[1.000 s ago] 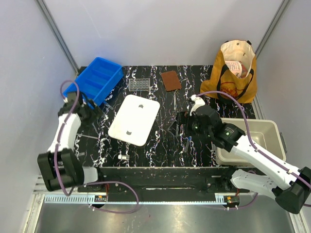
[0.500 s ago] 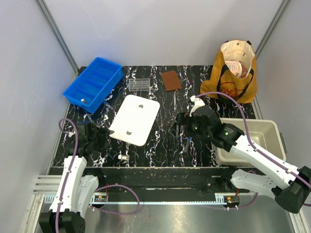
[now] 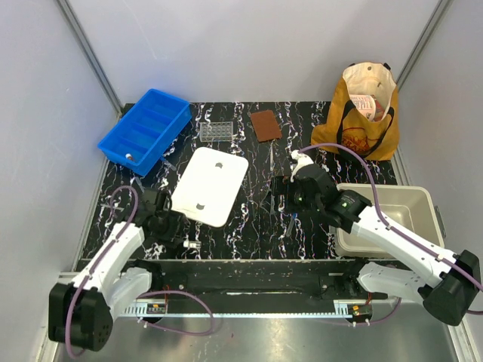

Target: Organize the chemistry lab equipment

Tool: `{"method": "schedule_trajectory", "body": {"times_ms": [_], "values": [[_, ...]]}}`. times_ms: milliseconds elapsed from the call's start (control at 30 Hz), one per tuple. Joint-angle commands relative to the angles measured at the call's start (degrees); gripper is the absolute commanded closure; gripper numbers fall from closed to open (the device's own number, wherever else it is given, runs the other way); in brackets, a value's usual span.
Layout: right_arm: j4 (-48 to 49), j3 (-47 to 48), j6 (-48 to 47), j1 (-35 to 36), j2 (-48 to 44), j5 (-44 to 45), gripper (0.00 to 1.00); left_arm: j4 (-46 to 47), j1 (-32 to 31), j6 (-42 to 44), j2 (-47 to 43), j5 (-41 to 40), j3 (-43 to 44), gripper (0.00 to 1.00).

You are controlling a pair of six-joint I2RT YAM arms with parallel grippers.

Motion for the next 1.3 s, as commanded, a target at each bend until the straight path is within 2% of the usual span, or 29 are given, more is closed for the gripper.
{"method": "schedule_trajectory", "body": {"times_ms": [0,167,767,1067,1267], "values": [[2.4,-0.1,0.2,0.3,0.0,1.5,0.02,-0.5,-4.9,-6.6,4.0,-1.1,-0.6,0.39],[2.3,-0.6,0.2,0.2,-0.6,1.8,0.02,0.4,-9.2,-9.6,6.3,-1.8,-0.9,0.41],[2.7,-1.1,0.0,0.3,-0.5,2.1,0.02,-0.2,-13.3,-12.2,7.6,-4.3,-1.2,0.45],[2.5,-1.2,0.1,0.2,-1.2,2.4,0.02,-0.3,-16.3,-14.1,11.2,-4.0,-0.6,0.5],[2.3,-1.2,-0.1,0.2,-1.4,2.7,0.02,-0.3,-16.8,-14.2,13.4,-4.3,-0.7,0.59]]}}
